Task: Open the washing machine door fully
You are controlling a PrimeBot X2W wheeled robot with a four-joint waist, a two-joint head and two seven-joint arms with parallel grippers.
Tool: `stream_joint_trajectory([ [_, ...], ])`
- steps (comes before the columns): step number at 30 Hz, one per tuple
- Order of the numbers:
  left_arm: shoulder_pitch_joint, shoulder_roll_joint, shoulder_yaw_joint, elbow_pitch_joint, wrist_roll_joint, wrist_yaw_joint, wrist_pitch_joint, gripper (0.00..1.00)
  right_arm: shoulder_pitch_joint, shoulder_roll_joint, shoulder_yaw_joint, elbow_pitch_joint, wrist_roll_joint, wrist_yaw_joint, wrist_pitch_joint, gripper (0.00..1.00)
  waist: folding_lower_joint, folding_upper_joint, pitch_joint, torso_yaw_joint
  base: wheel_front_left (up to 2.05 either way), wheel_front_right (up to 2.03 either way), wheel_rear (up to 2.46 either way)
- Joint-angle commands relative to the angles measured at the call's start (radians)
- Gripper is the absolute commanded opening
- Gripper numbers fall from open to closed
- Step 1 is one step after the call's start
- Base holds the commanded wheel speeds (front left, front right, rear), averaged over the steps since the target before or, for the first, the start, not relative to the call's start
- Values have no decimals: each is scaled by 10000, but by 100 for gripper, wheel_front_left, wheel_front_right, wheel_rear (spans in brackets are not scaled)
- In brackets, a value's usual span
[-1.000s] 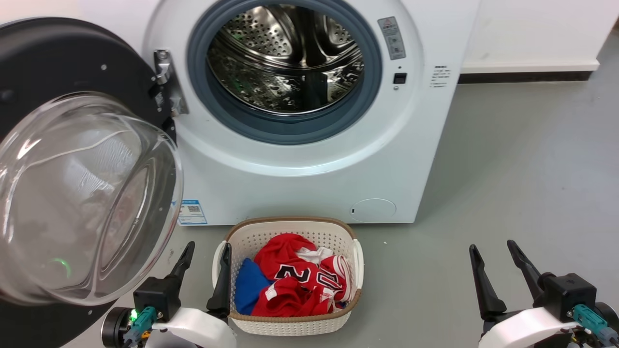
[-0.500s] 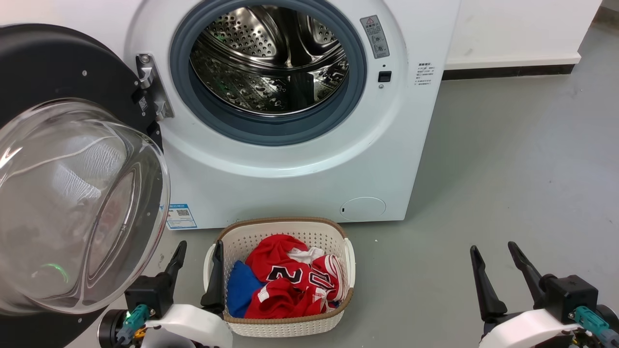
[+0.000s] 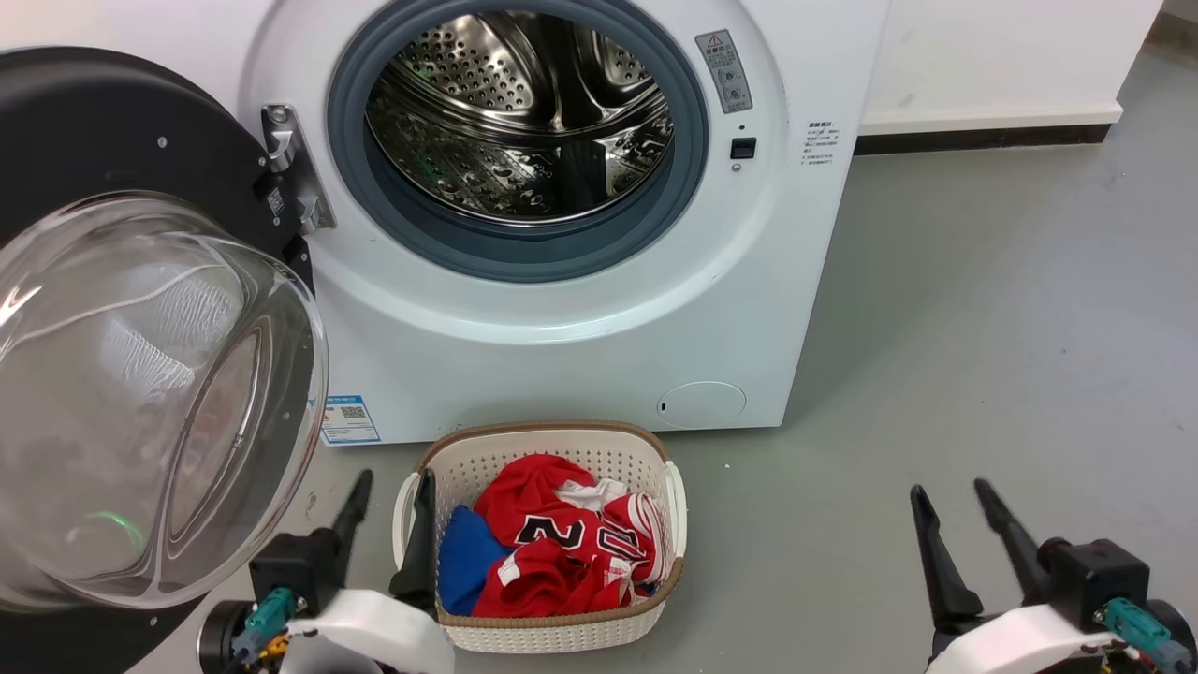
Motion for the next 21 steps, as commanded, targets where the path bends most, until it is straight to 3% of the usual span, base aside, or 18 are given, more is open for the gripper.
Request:
stream_joint_trajectory([
  [1,14,-6,-6,52,0,0,10,0,19,0,0,56,2,0,4,0,0,0,0,-1,0,0,0],
  [21,-72,-387,870,217,-2953,-513,863,0,-431,-47,-191,680,3736,0,355,0,0,0,47,87,0,0,0],
])
